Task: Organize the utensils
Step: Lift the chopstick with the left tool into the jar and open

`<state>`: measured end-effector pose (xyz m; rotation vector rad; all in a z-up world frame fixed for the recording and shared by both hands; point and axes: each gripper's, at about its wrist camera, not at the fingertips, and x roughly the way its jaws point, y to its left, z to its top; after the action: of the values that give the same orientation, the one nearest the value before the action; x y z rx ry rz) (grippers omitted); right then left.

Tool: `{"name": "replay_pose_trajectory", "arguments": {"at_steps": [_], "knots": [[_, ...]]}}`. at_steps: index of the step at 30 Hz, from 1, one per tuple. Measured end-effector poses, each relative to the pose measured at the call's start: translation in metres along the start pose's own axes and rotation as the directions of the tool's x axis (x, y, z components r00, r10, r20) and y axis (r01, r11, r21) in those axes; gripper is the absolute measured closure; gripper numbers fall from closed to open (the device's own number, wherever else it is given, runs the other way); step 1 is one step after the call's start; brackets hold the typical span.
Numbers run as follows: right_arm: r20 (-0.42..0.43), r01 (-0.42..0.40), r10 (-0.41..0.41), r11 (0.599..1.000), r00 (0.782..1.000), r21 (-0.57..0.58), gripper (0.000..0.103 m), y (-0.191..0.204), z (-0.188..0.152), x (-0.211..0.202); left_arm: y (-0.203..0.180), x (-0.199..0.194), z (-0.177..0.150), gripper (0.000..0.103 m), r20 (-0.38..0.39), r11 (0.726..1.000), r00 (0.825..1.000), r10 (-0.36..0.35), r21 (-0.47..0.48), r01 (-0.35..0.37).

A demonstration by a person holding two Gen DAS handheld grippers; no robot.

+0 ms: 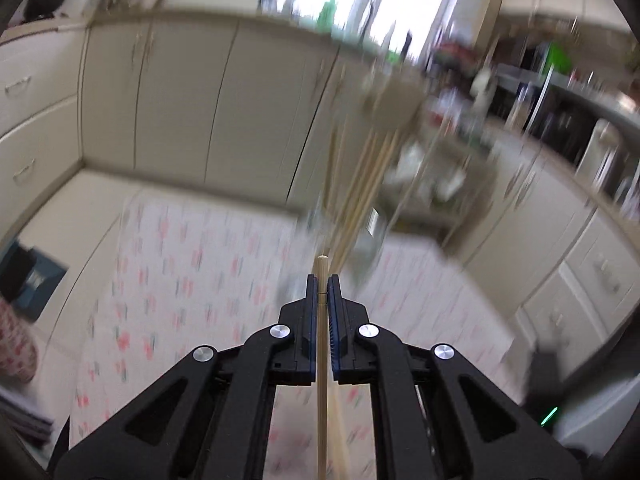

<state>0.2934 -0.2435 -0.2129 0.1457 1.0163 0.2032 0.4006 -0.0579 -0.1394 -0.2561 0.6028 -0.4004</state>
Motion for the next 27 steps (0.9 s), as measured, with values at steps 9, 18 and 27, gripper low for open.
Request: {"name": "replay_pose_trajectory", "arguments": {"at_steps": [9, 18, 27], "knots": [[0.006, -0.022, 0.022, 0.999, 1.000, 0.026, 0.097, -0.003, -0.001, -0.001, -0.013, -0.011, 0.079, 0.098, 0.290, 0.997, 0.956, -0.048, -0.046, 0.064], [0.006, -0.044, 0.044, 0.998, 0.999, 0.051, 0.097, -0.008, 0.000, 0.000, -0.043, -0.012, 0.117, 0.098, 0.365, 0.998, 0.929, -0.068, 0.037, 0.059], [0.007, -0.049, 0.049, 0.997, 0.999, 0.058, 0.097, -0.008, -0.001, 0.000, -0.048, 0.010, 0.119, 0.098, 0.334, 0.994, 0.942, -0.022, 0.106, -0.015]]}}
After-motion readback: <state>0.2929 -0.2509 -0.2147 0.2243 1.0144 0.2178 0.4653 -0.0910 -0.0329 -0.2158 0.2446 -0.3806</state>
